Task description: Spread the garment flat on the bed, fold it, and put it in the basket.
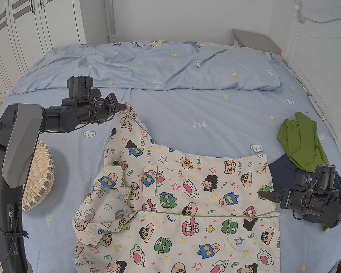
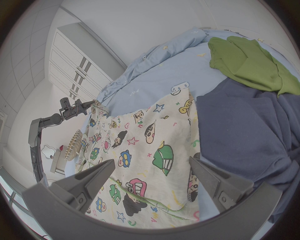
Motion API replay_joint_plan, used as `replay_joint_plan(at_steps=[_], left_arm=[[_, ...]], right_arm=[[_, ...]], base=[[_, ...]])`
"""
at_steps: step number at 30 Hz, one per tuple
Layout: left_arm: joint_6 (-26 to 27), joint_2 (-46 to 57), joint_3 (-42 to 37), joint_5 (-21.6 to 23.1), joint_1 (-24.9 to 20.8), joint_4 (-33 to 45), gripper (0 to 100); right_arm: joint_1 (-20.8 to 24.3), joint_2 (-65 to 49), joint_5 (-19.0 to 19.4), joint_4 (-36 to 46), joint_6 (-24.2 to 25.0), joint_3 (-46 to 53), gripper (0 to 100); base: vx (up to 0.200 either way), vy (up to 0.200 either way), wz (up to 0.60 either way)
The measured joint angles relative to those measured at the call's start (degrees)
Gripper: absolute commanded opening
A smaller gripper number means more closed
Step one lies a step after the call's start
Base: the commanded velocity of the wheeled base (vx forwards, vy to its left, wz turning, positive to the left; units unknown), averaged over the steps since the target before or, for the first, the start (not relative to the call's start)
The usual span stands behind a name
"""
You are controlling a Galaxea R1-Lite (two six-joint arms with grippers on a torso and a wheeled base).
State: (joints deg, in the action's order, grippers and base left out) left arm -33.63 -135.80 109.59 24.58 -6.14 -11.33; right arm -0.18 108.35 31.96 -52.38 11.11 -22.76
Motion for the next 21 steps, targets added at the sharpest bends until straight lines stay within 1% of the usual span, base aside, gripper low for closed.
replay_joint_plan(at_steps=[10, 17, 18, 21], left_arm=[[0.02, 0.0, -0.02, -0.02, 0.0, 0.0, 0], [0.0, 0.0, -0.02, -0.02, 0.0, 0.0, 0], [0.0, 0.0, -0.02, -0.02, 0.0, 0.0, 0], [0.0, 0.0, -0.02, -0.04, 0.0, 0.0, 0]], right_arm=[[0.28, -0.16, -0.49, -0.06, 0.41, 1.51, 100], [-1.11, -0.17, -0.79, -0.33, -0.07, 3.33, 100], [-1.22, -0.17, -0.79, -0.33, -0.09, 3.39, 0], [-1.33, -0.13, -0.79, -0.35, -0.11, 3.55, 0]], base=[[0.0, 0.0, 0.0], [0.0, 0.0, 0.0], [0.0, 0.0, 0.0], [0.0, 0.0, 0.0]])
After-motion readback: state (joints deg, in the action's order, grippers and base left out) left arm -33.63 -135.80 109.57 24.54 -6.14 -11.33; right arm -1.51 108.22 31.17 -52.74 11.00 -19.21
